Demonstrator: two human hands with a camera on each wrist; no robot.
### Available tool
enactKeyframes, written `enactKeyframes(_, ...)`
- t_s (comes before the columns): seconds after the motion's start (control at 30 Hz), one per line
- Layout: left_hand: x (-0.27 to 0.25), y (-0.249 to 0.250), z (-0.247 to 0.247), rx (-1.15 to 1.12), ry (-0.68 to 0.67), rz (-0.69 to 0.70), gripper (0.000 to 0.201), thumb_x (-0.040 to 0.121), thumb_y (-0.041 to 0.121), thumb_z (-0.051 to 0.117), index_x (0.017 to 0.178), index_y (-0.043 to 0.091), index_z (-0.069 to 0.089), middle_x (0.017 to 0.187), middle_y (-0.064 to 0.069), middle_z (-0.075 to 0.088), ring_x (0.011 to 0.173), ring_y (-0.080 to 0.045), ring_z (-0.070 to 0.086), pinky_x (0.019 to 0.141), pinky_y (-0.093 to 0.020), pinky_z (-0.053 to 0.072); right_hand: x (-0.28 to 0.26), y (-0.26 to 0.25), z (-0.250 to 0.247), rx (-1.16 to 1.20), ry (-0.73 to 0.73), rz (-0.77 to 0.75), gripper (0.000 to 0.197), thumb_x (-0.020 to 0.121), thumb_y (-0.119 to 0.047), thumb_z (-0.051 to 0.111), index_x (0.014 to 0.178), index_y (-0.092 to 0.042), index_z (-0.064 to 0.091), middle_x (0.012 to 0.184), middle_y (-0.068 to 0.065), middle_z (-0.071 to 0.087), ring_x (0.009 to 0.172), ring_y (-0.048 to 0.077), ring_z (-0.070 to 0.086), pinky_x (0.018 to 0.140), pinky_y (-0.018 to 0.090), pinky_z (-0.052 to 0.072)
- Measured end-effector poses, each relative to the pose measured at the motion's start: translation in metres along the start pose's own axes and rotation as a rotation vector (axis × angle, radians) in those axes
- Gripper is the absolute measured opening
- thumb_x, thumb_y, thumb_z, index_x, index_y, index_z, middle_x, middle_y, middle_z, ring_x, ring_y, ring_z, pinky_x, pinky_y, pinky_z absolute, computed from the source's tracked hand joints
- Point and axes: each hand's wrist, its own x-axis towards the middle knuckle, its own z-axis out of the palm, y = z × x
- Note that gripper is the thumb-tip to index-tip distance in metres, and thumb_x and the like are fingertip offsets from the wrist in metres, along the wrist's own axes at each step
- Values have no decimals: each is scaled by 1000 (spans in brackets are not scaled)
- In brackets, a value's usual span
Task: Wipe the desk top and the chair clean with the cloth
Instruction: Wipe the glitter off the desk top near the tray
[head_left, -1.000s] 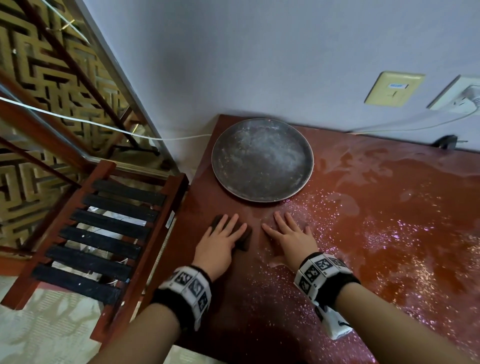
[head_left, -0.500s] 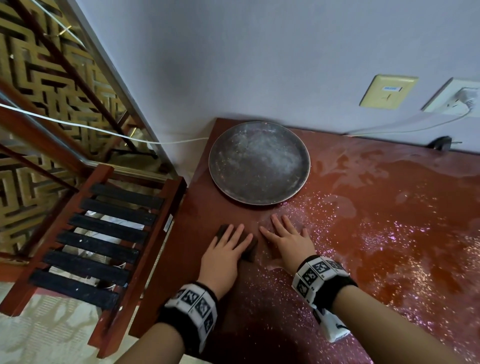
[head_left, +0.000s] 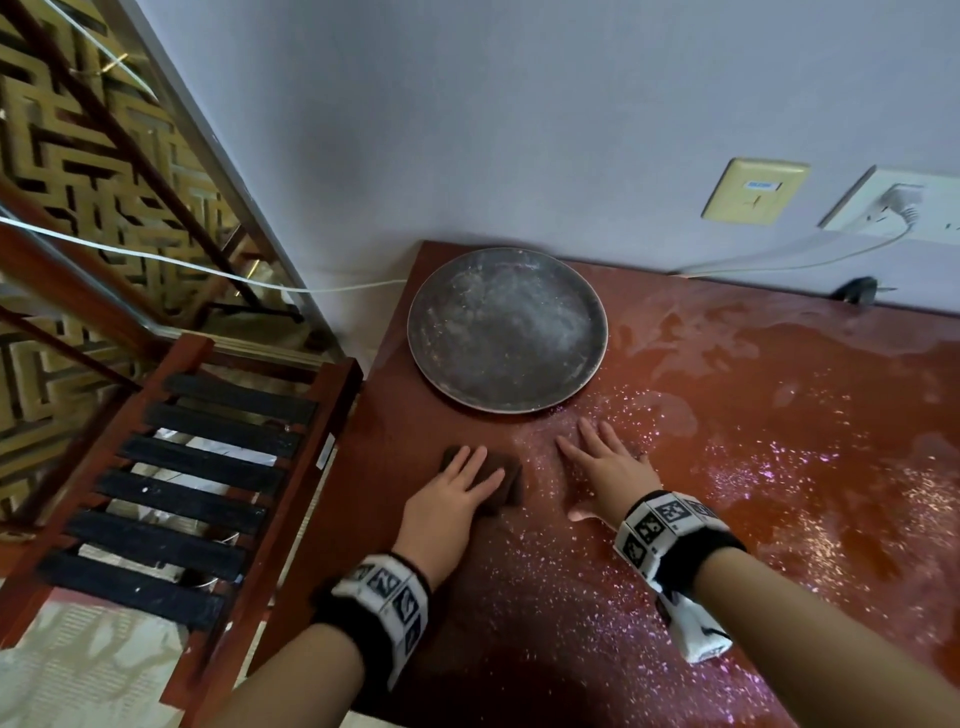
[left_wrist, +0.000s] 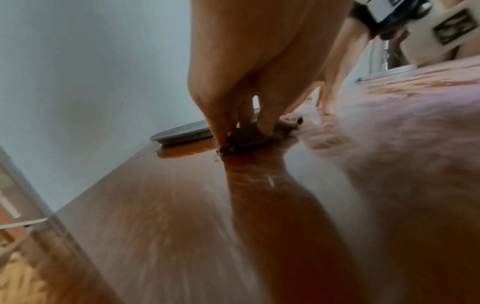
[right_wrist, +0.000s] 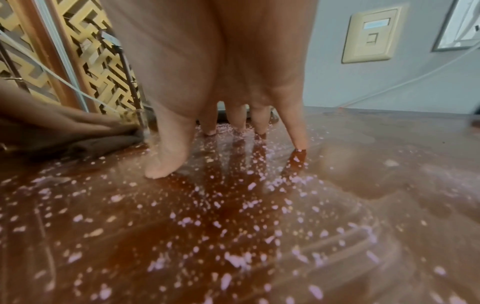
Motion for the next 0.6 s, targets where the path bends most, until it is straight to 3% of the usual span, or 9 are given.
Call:
enactKeyframes(0.17, 60, 0, -19, 14, -18, -62, 68, 91, -3, 33, 150, 30, 21, 160, 2, 3, 147, -16, 0, 111, -27, 23, 1, 2, 2, -10, 6, 6, 100, 77, -46, 68, 148, -37, -3, 156, -5, -18, 144, 21, -13, 113, 58, 14)
enactKeyframes(0.3, 38, 0, -13, 22, -75, -32, 68, 92, -2, 33, 150, 30, 19, 160, 3, -2, 147, -14, -5, 112, -27, 22, 1, 3, 3, -7, 4, 0, 100, 78, -46, 68, 148, -37, -3, 155, -5, -19, 144, 21, -13, 113, 58, 14)
enactKeyframes(0.4, 8, -2, 3, 36, -46, 30, 65, 95, 1, 31, 150, 32, 15, 159, 4, -6, 146, -13, -8, 116, -26, 18, 1, 4, 2, -6, 3, -4, 99, 78, -46, 67, 148, -37, -3, 155, -5, -18, 144, 21, -13, 113, 58, 15)
enactKeyframes(0.5, 26, -9, -3, 26, -42, 22, 64, 95, 2, 32, 149, 34, 18, 160, 5, -3, 147, -12, -5, 116, -26, 18, 0, 4, 2, 1, 12, -3, 98, 78, -46, 67, 148, -38, -2, 156, -6, -18, 144, 20, -12, 113, 57, 15)
enactKeyframes(0.6, 57, -10, -16, 9, -77, -43, 64, 95, 0, 34, 147, 36, 25, 160, 6, 3, 146, -11, 1, 113, -31, 26, 0, 4, 3, 2, 20, -8, 98, 78, -46, 67, 148, -37, -1, 156, -6, -17, 144, 20, -12, 113, 58, 15)
